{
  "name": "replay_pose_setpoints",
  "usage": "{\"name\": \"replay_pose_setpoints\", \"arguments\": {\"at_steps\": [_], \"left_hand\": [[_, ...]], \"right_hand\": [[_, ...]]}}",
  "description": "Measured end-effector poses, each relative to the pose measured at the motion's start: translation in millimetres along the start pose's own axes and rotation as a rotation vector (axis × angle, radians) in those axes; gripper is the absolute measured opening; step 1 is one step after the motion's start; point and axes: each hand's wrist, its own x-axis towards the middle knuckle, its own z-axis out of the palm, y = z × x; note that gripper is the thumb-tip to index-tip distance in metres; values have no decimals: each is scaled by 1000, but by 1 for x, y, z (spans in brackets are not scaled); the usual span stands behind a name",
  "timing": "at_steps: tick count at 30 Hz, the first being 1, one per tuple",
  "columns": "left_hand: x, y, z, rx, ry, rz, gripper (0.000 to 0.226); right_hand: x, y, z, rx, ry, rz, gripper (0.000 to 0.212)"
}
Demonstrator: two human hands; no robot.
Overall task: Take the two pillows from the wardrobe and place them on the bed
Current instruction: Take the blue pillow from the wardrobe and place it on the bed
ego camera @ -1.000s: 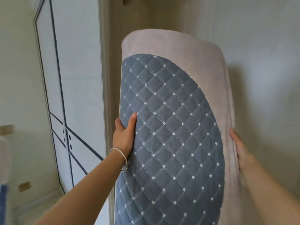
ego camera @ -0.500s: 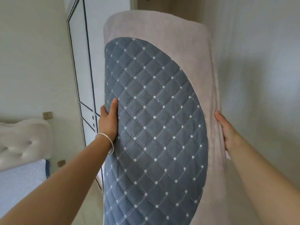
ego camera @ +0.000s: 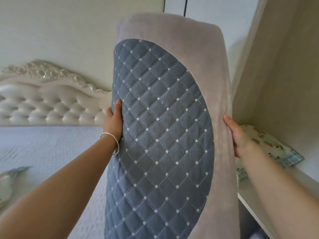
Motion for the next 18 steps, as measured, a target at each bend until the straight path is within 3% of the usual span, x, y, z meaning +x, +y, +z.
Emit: {"name": "replay_pose_setpoints", "arguments": {"at_steps": [9,14,18], "left_hand": [[47,-113,-86,191,214,-332,80],[91,-167,-97,191,210,-462,124],[131,-234,-87,159,203,-644,135]], "right_hand": [[110,91,104,-167,-282,266,39],[192,126,135,-182,-353,371,41],[274,156,158,-240,-406,453,39]]}}
